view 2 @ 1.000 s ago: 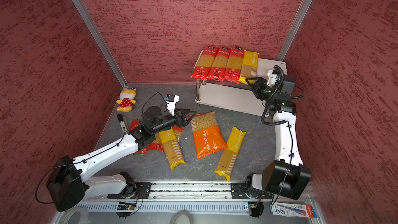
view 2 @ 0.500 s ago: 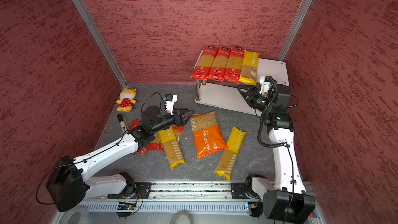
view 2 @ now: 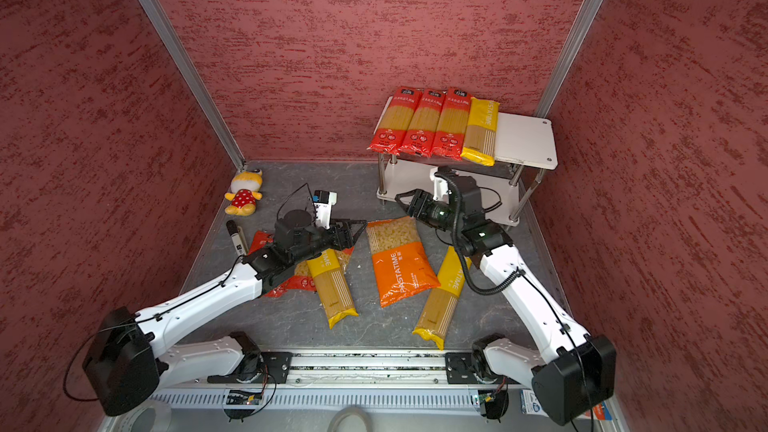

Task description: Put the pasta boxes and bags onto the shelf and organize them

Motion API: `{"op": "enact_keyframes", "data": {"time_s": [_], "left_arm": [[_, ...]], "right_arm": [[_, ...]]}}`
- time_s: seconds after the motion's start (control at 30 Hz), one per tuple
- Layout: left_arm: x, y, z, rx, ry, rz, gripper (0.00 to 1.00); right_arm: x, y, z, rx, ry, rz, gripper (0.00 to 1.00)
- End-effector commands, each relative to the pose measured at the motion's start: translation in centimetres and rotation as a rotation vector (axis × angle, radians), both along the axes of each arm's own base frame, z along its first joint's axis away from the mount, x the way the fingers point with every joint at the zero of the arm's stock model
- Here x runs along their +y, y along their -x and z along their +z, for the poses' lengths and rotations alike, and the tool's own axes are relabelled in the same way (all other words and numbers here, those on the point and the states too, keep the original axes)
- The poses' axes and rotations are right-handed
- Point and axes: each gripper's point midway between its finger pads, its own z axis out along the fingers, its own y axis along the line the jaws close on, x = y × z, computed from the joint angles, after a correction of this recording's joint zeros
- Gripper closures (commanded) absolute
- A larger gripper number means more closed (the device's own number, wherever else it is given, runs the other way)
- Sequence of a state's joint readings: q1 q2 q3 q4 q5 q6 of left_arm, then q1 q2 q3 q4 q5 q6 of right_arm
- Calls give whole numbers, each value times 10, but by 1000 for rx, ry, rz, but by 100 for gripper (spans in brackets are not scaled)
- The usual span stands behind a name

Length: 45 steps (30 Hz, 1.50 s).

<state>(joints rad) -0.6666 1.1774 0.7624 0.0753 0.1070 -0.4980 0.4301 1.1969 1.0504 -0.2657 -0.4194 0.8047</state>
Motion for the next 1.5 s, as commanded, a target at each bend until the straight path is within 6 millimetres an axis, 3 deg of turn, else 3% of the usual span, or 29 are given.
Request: {"op": "enact_keyframes", "data": {"time_s": [0.0,0.3,0.43,0.57,0.67,0.87,1.17,1.33,1.47], "left_arm": [[28,3,-21,33,-105,96,25],[81,21,-58,163,-155,227,25],[102,28,-78,256,-162,288,26],[112,34,-98,349,-150,323,26],[111,33,-98,349,-108,325,26],[107,30,-92,325,-59,321,26],[106,28,-81,289,-40,319,26],[107,27,-79,275,-38,324,26],[103,27,-81,273,-30,312,27]], "right_arm": [[22,-8,-22,-24,48,-52,38],[104,15,-124,118,178,44,42],[143,32,-159,183,206,167,41],[181,55,-192,242,213,333,36],[193,67,-213,296,237,410,33],[202,79,-223,332,208,489,35],[202,81,-220,346,174,511,64],[188,72,-211,340,156,483,80],[174,61,-205,327,157,445,84]]}}
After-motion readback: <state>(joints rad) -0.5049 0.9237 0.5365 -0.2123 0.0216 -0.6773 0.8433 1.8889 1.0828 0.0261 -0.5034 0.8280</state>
